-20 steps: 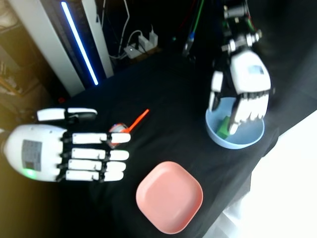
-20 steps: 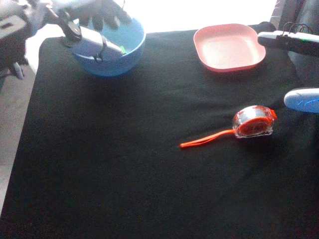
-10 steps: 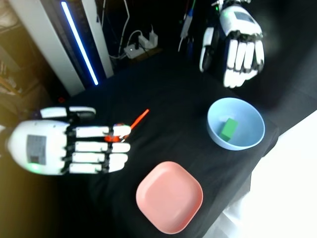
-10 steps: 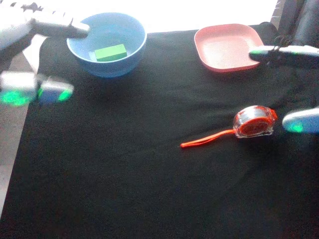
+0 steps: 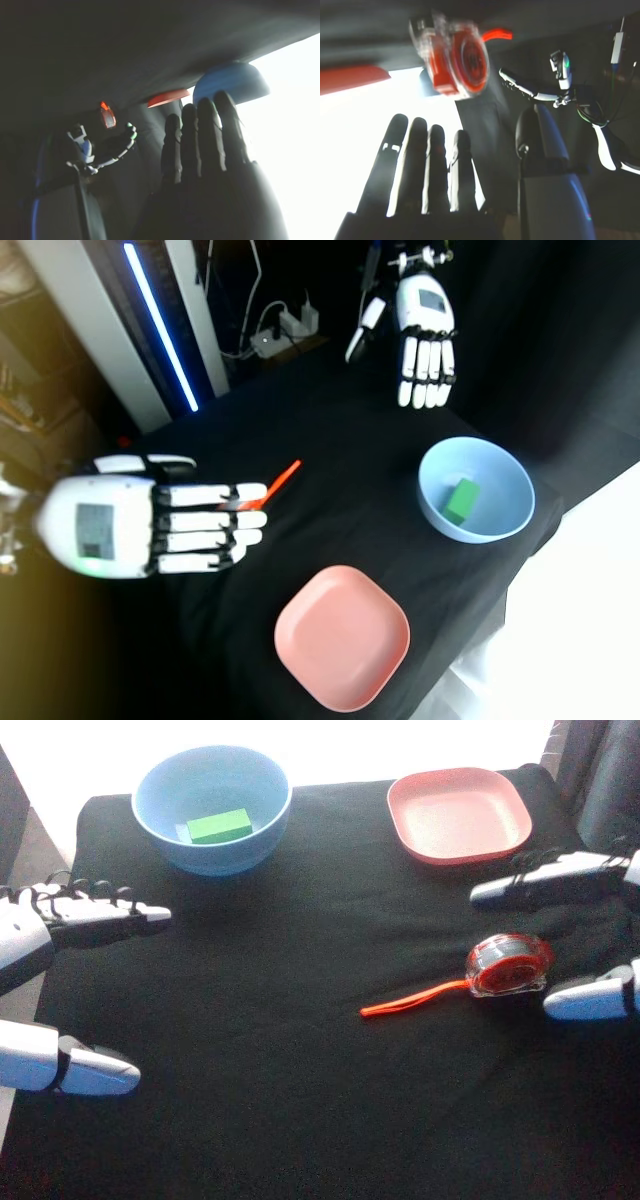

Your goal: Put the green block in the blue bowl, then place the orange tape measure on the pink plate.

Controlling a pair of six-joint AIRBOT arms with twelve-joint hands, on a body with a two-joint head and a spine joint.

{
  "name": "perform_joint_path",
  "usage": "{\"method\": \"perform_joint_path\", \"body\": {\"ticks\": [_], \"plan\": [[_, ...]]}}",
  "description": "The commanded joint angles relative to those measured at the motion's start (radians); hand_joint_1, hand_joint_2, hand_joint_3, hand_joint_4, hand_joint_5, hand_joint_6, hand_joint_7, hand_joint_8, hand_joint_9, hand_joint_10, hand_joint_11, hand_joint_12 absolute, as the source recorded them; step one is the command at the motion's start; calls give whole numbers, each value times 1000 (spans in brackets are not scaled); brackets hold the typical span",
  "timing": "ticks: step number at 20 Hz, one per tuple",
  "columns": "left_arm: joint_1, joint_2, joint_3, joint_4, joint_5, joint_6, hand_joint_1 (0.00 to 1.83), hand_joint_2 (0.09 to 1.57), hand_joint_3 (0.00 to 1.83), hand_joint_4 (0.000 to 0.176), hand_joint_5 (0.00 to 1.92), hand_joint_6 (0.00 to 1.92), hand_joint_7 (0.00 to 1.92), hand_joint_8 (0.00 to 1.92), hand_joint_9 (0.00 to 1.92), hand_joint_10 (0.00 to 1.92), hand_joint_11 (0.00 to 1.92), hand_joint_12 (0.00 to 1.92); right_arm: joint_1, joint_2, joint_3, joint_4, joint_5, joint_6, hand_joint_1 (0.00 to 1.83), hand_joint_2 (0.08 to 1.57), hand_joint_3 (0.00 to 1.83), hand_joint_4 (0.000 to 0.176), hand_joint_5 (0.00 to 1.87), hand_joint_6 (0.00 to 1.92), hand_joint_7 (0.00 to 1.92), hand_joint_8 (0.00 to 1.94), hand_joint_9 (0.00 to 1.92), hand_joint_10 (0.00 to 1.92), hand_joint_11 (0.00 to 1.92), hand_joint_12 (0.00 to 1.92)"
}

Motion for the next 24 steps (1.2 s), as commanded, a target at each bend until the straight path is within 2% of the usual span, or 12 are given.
{"method": "perform_joint_path", "body": {"ticks": [1, 3, 8, 9, 10, 11, 12, 13, 14, 15, 17, 24], "plan": [[-4, 2, 3, -15, -112, -4, 677, 807, 0, 38, 297, 4, 308, 4, 290, 15, 0, 809, 10, -7, 8, 46, 98, 10, 1035, 1025, 1, 0, 673, 6, 693, 9, 707, 23, 300, 1038], [-4, 0, 5, -17, -108, -5, 765, 805, 0, 0, 336, 5, 355, 6, 342, 19, 0, 947, 14, -17, 17, 42, 90, 10, 1116, 1030, 0, 0, 772, 4, 853, 13, 871, 42, 383, 1215], [-4, -19, 18, -19, -102, -30, 731, 834, 4, 0, 356, 1, 381, 6, 340, 3, 0, 895, 49, -50, 53, 36, 56, 10, 1143, 1078, 3, 0, 924, 11, 979, 12, 941, 25, 383, 1267], [-4, -22, 21, -19, -101, -35, 695, 848, 10, 14, 352, 0, 378, 2, 325, 0, 0, 911, 57, -59, 68, 37, 40, 10, 1221, 1088, 3, 0, 1001, 613, 1049, 781, 1046, 57, 508, 1311], [-2, -22, 22, -19, -101, -39, 671, 858, 14, 47, 344, 0, 373, 0, 309, 0, 0, 917, 64, -71, 84, 40, 22, 10, 1241, 1109, 4, 0, 959, 810, 1025, 1033, 1103, 84, 520, 1385], [-2, -22, 22, -19, -102, -42, 669, 867, 14, 47, 347, 1, 382, 3, 322, 5, 0, 970, 65, -76, 95, 48, 11, 10, 1356, 1092, 12, 0, 971, 747, 1043, 967, 979, 998, 591, 1396], [-2, -22, 24, -19, -105, -46, 661, 859, 9, 47, 357, 5, 394, 7, 334, 10, 0, 978, 65, -79, 100, 56, 5, 10, 1369, 1102, 1, 0, 938, 847, 1045, 887, 951, 1208, 602, 1389], [-1, -22, 24, -19, -109, -49, 646, 864, 9, 37, 352, 2, 394, 4, 336, 8, 0, 962, 65, -80, 102, 61, 1, 10, 1368, 1104, 0, 0, 919, 928, 1049, 836, 950, 1231, 615, 1387], [2, -22, 25, -19, -114, -55, 649, 877, 14, 44, 338, 0, 389, 1, 341, 8, 0, 961, 65, -82, 103, 61, -3, 10, 1256, 1109, 3, 0, 921, 1015, 1057, 889, 912, 765, 590, 1327], [6, -22, 25, -19, -117, -62, 649, 878, 14, 45, 337, 1, 392, 2, 344, 9, 0, 958, 65, -84, 103, 60, -6, 10, 1352, 1087, 4, 0, 940, 925, 1109, 739, 966, 1098, 593, 1316], [12, -21, 27, -21, -120, -73, 648, 874, 8, 76, 340, 1, 410, 6, 363, 13, 0, 971, 65, -85, 102, 59, -9, 10, 1388, 1066, 0, 0, 967, 813, 1164, 650, 1027, 1134, 639, 1262], [21, -20, 26, -29, -134, -81, 685, 917, 10, 38, 377, 3, 389, 1, 362, 6, 0, 961, 65, -84, 85, 43, -9, 11, 1396, 1055, 0, 0, 969, 790, 1112, 713, 1165, 962, 747, 1143]]}}
